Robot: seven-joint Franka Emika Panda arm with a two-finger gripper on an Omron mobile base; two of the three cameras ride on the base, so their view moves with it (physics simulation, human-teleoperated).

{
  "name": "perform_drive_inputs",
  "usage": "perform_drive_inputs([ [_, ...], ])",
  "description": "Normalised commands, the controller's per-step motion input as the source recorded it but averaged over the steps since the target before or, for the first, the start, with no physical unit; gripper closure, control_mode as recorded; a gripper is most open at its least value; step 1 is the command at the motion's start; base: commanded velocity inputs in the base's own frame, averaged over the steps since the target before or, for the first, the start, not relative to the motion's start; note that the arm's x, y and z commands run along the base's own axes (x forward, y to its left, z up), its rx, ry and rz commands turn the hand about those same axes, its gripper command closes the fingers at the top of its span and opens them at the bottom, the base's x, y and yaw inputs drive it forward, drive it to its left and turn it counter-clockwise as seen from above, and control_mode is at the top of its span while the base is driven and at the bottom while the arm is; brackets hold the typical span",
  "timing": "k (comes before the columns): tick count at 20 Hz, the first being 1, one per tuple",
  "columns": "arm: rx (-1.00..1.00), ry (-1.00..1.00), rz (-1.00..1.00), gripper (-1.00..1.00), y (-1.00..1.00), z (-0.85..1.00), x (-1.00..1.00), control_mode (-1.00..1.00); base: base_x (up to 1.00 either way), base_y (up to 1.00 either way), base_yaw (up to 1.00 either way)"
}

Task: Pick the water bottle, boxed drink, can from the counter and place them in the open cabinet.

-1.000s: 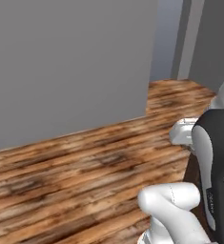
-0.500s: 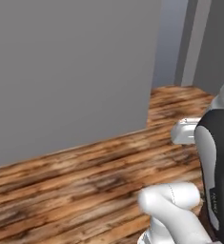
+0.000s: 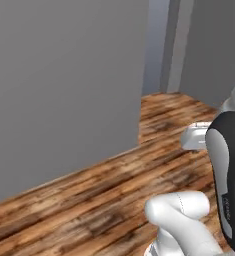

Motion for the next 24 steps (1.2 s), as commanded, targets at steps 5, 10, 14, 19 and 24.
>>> perform_drive_inputs([
  [5,0.00,0.00,0.00,-1.00,0.00,0.00,0.00,1.00,0.28,-0.19,-0.83],
  [10,0.00,0.00,0.00,-1.00,0.00,0.00,0.00,1.00,0.26,-0.02,-0.87],
  [14,0.00,0.00,0.00,-1.00,0.00,0.00,0.00,1.00,0.36,0.00,-0.84],
  [19,0.00,0.00,0.00,-1.00,0.00,0.00,0.00,1.00,0.43,0.00,-0.80],
  [24,0.00,0.00,0.00,-1.00,0.00,0.00,0.00,1.00,0.38,0.03,-0.80],
])
